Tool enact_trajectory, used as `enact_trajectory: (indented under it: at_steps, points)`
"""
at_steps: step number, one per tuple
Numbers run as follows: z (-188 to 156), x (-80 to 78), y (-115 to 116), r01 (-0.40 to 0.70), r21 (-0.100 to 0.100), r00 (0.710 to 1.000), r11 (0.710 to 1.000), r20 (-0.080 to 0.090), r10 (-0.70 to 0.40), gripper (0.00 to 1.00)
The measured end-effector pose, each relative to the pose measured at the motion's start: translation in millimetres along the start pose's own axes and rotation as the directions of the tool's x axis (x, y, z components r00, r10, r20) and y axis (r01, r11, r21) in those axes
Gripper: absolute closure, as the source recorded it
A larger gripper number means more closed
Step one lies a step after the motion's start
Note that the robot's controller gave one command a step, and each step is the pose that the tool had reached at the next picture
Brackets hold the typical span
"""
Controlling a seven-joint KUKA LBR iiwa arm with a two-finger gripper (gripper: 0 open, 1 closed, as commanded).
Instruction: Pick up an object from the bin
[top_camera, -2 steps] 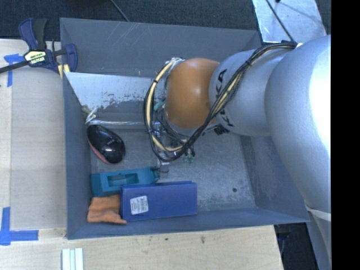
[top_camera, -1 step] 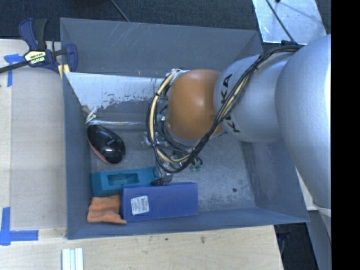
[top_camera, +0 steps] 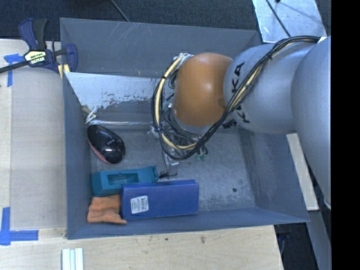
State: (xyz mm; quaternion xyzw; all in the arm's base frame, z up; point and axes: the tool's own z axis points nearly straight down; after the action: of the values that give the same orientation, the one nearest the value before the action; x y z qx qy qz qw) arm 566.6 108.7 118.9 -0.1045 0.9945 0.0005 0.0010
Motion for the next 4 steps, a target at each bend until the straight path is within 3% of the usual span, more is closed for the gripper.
enact_trajectory:
  at_steps: [1, 2, 3, 4]
  points:
    - [-37.2, -3.1, 14.8, -0.267, 0.001, 0.964, 0.964, 0.001, 0.267, 0.0]
    - [-74.2, -14.1, 11.9, -0.062, 0.001, 0.998, 0.998, 0.0, 0.062, 0.0]
    - [-79.3, -18.0, 3.2, 0.107, 0.002, 0.994, 0.994, 0.008, -0.107, 0.0]
    - [-43.1, -10.6, 38.9, -0.111, 0.002, 0.994, 0.994, 0.003, 0.111, 0.0]
